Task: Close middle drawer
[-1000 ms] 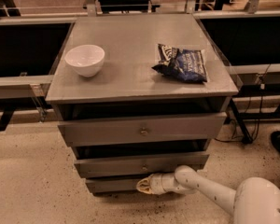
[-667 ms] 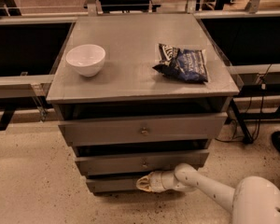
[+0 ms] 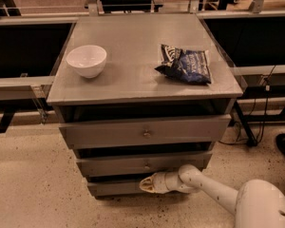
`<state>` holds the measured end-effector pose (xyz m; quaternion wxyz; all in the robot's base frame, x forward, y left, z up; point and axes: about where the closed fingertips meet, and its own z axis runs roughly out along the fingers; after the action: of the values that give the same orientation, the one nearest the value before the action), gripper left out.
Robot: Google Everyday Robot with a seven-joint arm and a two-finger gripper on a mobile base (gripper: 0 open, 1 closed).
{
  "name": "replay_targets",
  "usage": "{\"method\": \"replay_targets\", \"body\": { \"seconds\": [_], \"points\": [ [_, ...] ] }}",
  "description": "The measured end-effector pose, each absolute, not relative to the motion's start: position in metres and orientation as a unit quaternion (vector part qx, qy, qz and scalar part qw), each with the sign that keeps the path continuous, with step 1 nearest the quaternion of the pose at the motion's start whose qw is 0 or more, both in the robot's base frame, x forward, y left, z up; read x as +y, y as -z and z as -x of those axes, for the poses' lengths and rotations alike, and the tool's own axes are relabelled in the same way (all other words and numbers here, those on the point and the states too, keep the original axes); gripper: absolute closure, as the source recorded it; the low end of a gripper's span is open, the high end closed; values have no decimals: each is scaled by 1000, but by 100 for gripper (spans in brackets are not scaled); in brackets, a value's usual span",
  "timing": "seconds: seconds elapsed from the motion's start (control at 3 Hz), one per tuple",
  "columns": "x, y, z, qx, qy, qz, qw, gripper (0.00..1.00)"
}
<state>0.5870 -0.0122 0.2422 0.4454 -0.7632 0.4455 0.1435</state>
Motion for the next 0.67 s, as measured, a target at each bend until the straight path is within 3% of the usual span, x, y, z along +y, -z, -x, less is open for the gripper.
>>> {"method": "replay_targets", "body": {
  "seconds": [0.67],
  "points": [
    [-23, -264, -577, 434, -134, 761, 463, 100]
  ]
}}
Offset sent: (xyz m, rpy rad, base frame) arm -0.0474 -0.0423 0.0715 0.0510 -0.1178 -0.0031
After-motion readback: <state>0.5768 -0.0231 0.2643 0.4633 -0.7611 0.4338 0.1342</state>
